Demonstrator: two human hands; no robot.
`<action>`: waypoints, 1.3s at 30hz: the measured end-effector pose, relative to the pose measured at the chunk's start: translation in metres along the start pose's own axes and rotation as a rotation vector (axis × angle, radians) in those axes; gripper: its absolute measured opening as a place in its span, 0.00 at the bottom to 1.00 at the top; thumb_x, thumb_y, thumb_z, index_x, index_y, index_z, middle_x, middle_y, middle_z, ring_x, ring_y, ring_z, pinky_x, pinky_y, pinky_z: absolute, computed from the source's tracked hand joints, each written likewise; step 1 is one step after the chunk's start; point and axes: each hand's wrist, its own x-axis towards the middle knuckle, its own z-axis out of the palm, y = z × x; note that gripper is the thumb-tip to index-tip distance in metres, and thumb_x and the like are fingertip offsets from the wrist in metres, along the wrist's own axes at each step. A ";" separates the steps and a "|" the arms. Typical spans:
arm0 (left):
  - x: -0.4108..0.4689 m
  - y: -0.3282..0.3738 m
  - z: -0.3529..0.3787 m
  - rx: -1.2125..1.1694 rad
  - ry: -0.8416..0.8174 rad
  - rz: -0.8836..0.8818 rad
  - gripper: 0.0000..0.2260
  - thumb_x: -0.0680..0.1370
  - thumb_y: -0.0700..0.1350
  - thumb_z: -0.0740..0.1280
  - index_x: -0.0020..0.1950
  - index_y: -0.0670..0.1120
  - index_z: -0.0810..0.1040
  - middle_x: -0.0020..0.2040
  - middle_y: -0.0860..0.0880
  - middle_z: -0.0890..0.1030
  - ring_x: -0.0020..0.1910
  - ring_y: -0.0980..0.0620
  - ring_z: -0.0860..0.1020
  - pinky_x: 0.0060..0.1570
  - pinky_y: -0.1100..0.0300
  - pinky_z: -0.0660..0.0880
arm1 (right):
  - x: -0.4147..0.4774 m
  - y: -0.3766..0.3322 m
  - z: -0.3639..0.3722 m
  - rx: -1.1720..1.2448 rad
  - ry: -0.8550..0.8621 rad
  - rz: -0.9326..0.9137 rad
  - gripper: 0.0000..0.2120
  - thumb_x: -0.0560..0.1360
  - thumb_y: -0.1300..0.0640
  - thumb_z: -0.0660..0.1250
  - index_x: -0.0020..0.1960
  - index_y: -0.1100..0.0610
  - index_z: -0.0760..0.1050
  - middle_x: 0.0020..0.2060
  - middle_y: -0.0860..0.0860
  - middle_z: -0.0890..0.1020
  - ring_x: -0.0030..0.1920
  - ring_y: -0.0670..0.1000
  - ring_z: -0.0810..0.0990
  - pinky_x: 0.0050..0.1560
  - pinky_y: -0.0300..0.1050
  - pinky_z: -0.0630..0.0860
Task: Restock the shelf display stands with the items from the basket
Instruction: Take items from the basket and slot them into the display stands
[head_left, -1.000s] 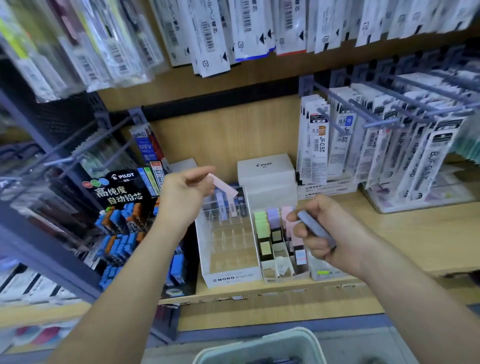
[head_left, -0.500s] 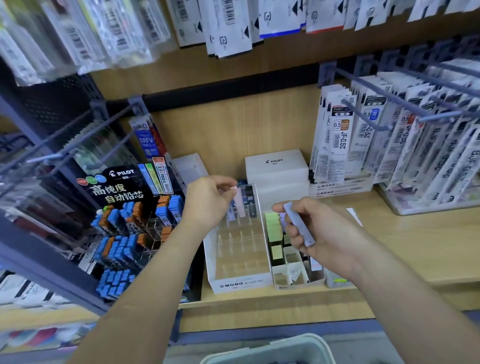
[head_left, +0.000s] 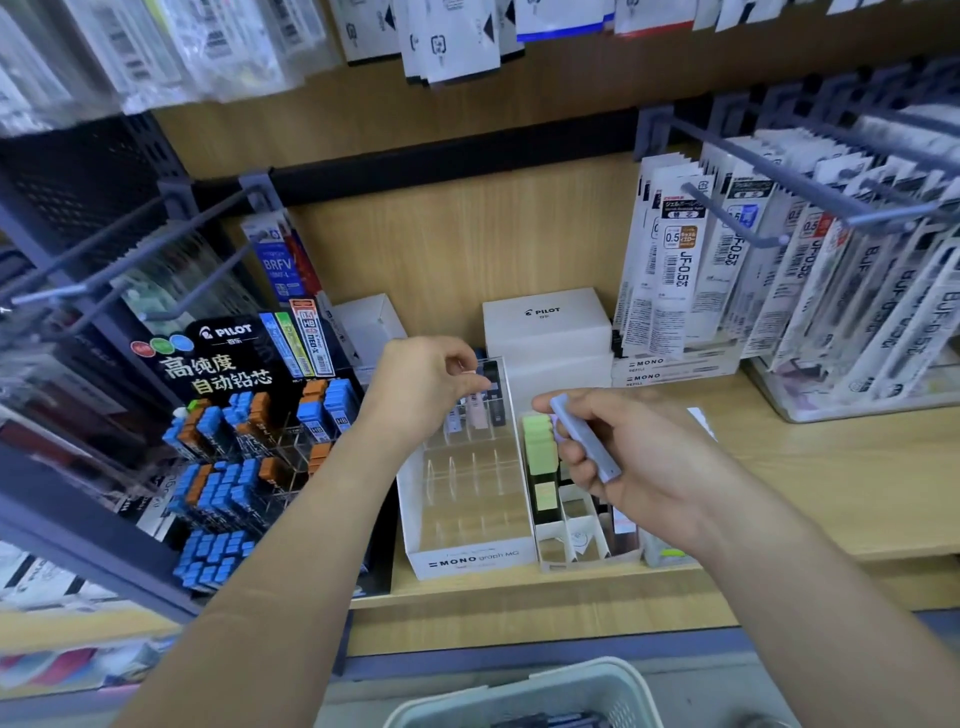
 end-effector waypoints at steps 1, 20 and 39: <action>0.000 0.000 0.000 0.013 0.005 0.004 0.07 0.70 0.48 0.76 0.39 0.48 0.80 0.33 0.53 0.79 0.33 0.54 0.78 0.35 0.61 0.76 | 0.000 0.000 -0.001 -0.008 0.004 -0.011 0.11 0.79 0.64 0.60 0.52 0.66 0.81 0.31 0.53 0.77 0.28 0.47 0.71 0.27 0.37 0.67; -0.006 0.014 -0.018 -0.047 0.060 0.078 0.07 0.76 0.50 0.69 0.43 0.50 0.84 0.34 0.51 0.82 0.35 0.53 0.79 0.38 0.61 0.75 | -0.004 0.004 -0.001 0.072 0.000 -0.047 0.09 0.76 0.73 0.64 0.50 0.63 0.79 0.36 0.60 0.82 0.34 0.51 0.83 0.38 0.39 0.82; -0.018 0.029 -0.059 -0.797 -0.207 -0.127 0.08 0.67 0.38 0.73 0.45 0.39 0.81 0.37 0.43 0.84 0.35 0.52 0.83 0.37 0.65 0.80 | -0.004 0.007 0.021 0.064 0.001 -0.061 0.13 0.79 0.53 0.65 0.45 0.62 0.80 0.28 0.55 0.80 0.24 0.47 0.77 0.24 0.35 0.74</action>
